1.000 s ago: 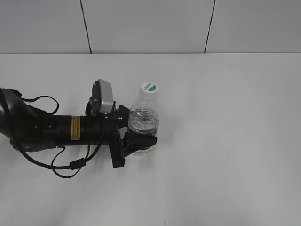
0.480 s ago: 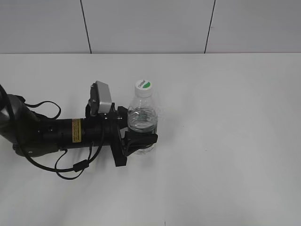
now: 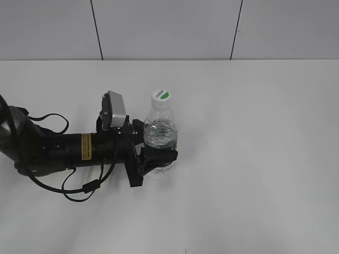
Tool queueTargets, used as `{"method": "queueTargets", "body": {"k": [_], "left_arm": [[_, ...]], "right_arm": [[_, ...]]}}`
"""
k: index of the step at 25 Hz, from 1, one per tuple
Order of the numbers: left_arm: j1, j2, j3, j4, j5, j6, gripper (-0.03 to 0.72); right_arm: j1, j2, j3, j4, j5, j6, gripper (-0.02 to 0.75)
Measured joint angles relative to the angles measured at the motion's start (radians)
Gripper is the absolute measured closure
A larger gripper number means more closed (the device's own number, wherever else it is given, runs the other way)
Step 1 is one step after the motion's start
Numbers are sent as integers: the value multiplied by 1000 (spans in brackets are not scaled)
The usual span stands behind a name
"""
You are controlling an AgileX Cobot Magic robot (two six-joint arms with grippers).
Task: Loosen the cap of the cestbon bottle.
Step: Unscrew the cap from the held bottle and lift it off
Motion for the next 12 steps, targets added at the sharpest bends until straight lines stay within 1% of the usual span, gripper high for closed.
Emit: {"method": "queueTargets", "body": {"k": [12], "left_arm": [[0, 0, 0, -1, 0, 0, 271]], "right_arm": [[0, 0, 0, 0, 0, 0, 166]]}}
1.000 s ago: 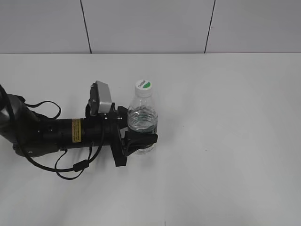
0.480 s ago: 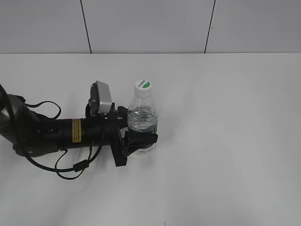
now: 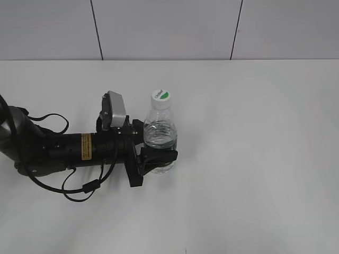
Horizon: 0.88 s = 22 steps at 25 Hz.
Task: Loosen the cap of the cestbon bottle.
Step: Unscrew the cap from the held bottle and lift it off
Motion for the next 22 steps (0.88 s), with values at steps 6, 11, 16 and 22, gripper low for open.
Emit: {"method": "queueTargets", "body": {"k": [6, 11, 16, 22], "left_arm": [[0, 0, 0, 0, 0, 0, 271], [0, 0, 0, 0, 0, 0, 271], [0, 0, 0, 0, 0, 0, 271], [0, 0, 0, 0, 1, 0, 271]], "right_arm": [[0, 0, 0, 0, 0, 0, 166], [0, 0, 0, 0, 0, 0, 166], [0, 0, 0, 0, -2, 0, 166], [0, 76, -20, 0, -40, 0, 166]]}}
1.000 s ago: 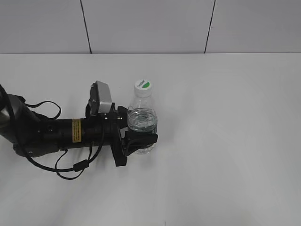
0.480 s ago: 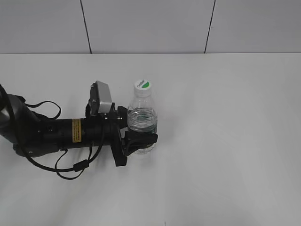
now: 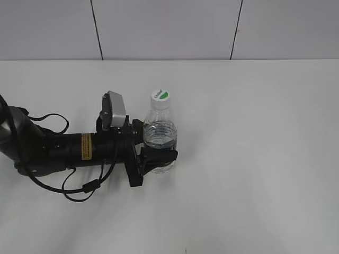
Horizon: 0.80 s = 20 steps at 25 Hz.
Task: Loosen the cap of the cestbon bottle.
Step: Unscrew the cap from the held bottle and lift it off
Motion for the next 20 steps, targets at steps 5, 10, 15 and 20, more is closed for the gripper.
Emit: {"method": "queueTargets", "body": {"k": [5, 10, 15, 20], "left_arm": [[0, 0, 0, 0, 0, 0, 271], [0, 0, 0, 0, 0, 0, 271], [0, 0, 0, -1, 0, 0, 271], [0, 0, 0, -1, 0, 0, 271]], "right_arm": [[0, 146, -40, 0, -37, 0, 166], [0, 322, -106, 0, -91, 0, 166], [0, 507, -194, 2, -134, 0, 166], [0, 716, -303, 54, -171, 0, 166]]}}
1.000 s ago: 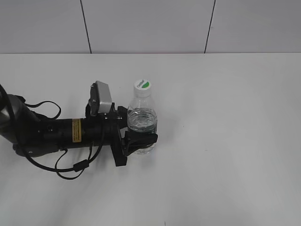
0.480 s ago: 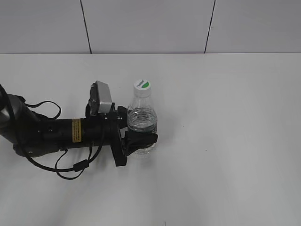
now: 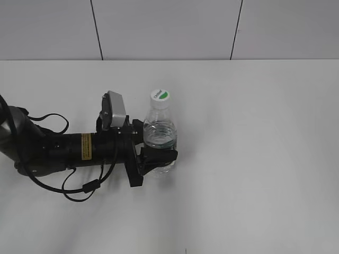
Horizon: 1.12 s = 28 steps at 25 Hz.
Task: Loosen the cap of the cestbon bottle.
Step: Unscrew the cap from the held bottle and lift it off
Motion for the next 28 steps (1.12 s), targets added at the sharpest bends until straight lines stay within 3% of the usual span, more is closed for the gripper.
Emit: {"method": "queueTargets", "body": {"k": [15, 28], "left_arm": [[0, 0, 0, 0, -1, 0, 272], [0, 0, 0, 0, -2, 0, 272]], "right_arm": [[0, 559, -358, 26, -17, 0, 166], [0, 812, -490, 0, -21, -4, 166]]}}
